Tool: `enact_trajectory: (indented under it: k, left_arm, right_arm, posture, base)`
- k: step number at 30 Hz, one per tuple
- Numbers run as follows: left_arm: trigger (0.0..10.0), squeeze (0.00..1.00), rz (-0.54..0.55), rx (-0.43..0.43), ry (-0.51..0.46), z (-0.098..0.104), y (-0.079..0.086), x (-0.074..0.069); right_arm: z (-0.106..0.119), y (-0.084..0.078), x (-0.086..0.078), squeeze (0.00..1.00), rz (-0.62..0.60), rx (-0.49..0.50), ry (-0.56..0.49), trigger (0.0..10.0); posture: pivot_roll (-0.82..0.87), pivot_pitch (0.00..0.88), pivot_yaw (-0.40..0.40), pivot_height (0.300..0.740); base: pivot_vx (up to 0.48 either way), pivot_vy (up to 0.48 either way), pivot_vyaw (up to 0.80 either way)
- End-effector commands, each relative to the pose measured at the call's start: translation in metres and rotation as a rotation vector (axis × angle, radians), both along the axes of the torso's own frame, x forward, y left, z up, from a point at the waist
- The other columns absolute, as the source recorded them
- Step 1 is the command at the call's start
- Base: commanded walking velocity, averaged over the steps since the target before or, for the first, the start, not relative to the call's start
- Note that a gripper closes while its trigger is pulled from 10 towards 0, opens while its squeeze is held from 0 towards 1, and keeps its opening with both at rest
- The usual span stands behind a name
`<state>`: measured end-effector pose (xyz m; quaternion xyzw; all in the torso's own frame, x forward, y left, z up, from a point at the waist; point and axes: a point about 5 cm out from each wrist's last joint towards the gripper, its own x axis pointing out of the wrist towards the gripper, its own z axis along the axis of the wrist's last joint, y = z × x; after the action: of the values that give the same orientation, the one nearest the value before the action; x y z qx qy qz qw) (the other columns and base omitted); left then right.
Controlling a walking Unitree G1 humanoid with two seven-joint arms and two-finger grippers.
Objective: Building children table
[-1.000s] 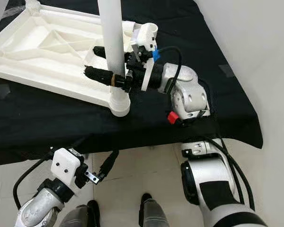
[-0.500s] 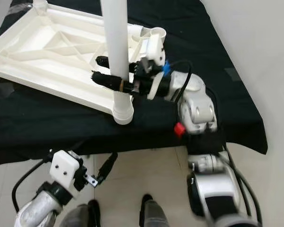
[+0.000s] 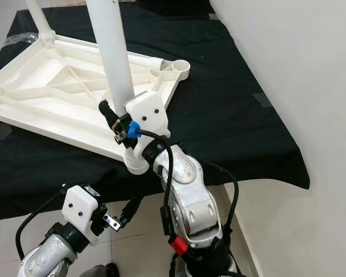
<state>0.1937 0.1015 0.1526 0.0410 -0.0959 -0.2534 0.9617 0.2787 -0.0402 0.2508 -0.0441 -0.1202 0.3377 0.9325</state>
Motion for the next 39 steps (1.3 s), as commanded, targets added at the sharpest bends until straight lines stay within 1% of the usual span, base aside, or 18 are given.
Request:
enact_trajectory:
  k: [1, 2, 5, 7, 8, 10, 11, 14, 19, 21, 22, 24, 25, 26, 27, 28, 36, 39]
  left_arm:
    - [10.0, 0.00, 0.004, 0.003, 0.020, -0.007, -0.001, -0.001]
    - [10.0, 0.00, 0.006, 0.002, 0.019, -0.007, -0.001, 0.000]
    - [10.0, 0.00, 0.006, 0.000, 0.016, -0.007, -0.002, 0.001]
    - [10.0, 0.00, 0.006, 0.001, 0.016, -0.006, -0.002, 0.001]
    - [10.0, 0.00, 0.006, 0.000, 0.015, -0.006, -0.002, 0.002]
    - [10.0, 0.00, 0.006, 0.000, 0.015, -0.006, -0.002, 0.002]
    - [10.0, 0.00, 0.006, 0.000, 0.015, -0.007, -0.002, 0.002]
    - [10.0, 0.00, 0.006, -0.001, 0.012, -0.007, -0.004, 0.004]
    - [10.0, 0.00, 0.007, -0.003, 0.010, -0.007, -0.004, 0.004]
    - [10.0, 0.00, 0.007, -0.003, 0.010, -0.007, -0.004, 0.004]
    - [10.0, 0.00, 0.010, -0.005, 0.005, -0.007, -0.004, 0.005]
    - [10.0, 0.00, 0.012, -0.005, 0.004, -0.007, -0.004, 0.005]
    - [10.0, 0.00, 0.012, -0.005, 0.003, -0.007, -0.004, 0.006]
    - [10.0, 0.00, 0.013, -0.005, 0.002, -0.007, -0.004, 0.006]
    - [10.0, 0.00, 0.013, -0.005, 0.002, -0.007, -0.004, 0.006]
    - [10.0, 0.00, 0.013, -0.005, 0.001, -0.007, -0.004, 0.005]
    - [10.0, 0.00, 0.013, -0.005, -0.001, -0.006, -0.005, 0.005]
    - [10.0, 0.00, 0.013, -0.008, -0.003, -0.005, -0.006, 0.004]
  right_arm:
    - [-0.053, -0.010, 0.016, 0.00, -0.050, -0.091, 0.281, 10.0]
    - [-0.043, -0.008, 0.017, 1.00, 0.000, -0.055, 0.251, 10.0]
    - [-0.025, -0.006, 0.018, 1.00, 0.087, -0.031, 0.169, 10.0]
    - [-0.022, -0.006, 0.018, 1.00, 0.118, -0.037, 0.155, 10.0]
    - [-0.019, -0.005, 0.017, 1.00, 0.182, -0.058, 0.138, 10.0]
    - [-0.019, -0.005, 0.017, 1.00, 0.182, -0.058, 0.138, 10.0]
    - [-0.013, -0.007, 0.016, 0.00, 0.263, -0.080, 0.108, 10.0]
    - [0.009, -0.016, 0.019, 0.00, 0.522, -0.162, 0.009, 10.0]
    - [0.016, -0.022, 0.021, 0.00, 0.617, -0.194, -0.014, 10.0]
    - [0.016, -0.022, 0.021, 0.00, 0.617, -0.194, -0.014, 10.0]
    - [0.028, -0.035, 0.032, 0.00, 0.659, -0.209, -0.036, 10.0]
    - [0.033, -0.039, 0.038, 0.00, 0.656, -0.210, -0.049, 10.0]
    - [0.037, -0.042, 0.042, 0.00, 0.652, -0.203, -0.058, 6.6]
    - [0.040, -0.045, 0.045, 0.00, 0.651, -0.194, -0.062, 0.6]
    - [0.040, -0.045, 0.045, 0.00, 0.651, -0.194, -0.062, 0.6]
    - [0.042, -0.047, 0.047, 0.00, 0.663, -0.190, -0.064, 0.0]
    - [0.041, -0.052, 0.049, 0.00, 0.695, -0.202, -0.060, 0.0]
    - [0.032, -0.053, 0.048, 0.00, 0.672, -0.214, -0.039, 0.0]
  posture:
    - [0.01, 0.270, -0.033, 0.740]
    - [0.02, 0.266, -0.033, 0.740]
    - [0.02, 0.268, -0.031, 0.740]
    - [0.02, 0.266, -0.033, 0.740]
    - [0.02, 0.266, -0.033, 0.740]
    - [0.02, 0.266, -0.033, 0.740]
    - [0.02, 0.262, -0.032, 0.740]
    - [0.02, 0.253, -0.038, 0.740]
    - [0.02, 0.245, -0.041, 0.740]
    - [0.02, 0.245, -0.041, 0.740]
    - [0.02, 0.252, -0.045, 0.740]
    - [0.02, 0.252, -0.045, 0.740]
    - [0.02, 0.250, -0.049, 0.740]
    - [0.03, 0.251, -0.052, 0.740]
    - [0.03, 0.251, -0.052, 0.740]
    - [0.03, 0.252, -0.051, 0.740]
    - [0.02, 0.271, -0.051, 0.740]
    - [0.01, 0.268, -0.060, 0.740]
  base:
    - [0.000, 0.000, 0.00]
    - [0.000, 0.000, 0.00]
    - [0.000, 0.000, 0.00]
    - [0.000, 0.000, 0.00]
    - [0.000, 0.000, 0.00]
    - [0.000, 0.000, 0.00]
    - [0.000, 0.000, 0.00]
    - [0.000, 0.000, 0.00]
    - [0.000, 0.000, 0.00]
    - [0.000, 0.000, 0.00]
    - [0.000, 0.000, 0.00]
    - [0.000, 0.000, 0.00]
    - [0.000, 0.000, 0.00]
    - [0.000, 0.000, 0.00]
    - [0.000, 0.000, 0.00]
    - [0.000, 0.000, 0.00]
    - [0.000, 0.000, 0.00]
    - [0.000, 0.000, 0.00]
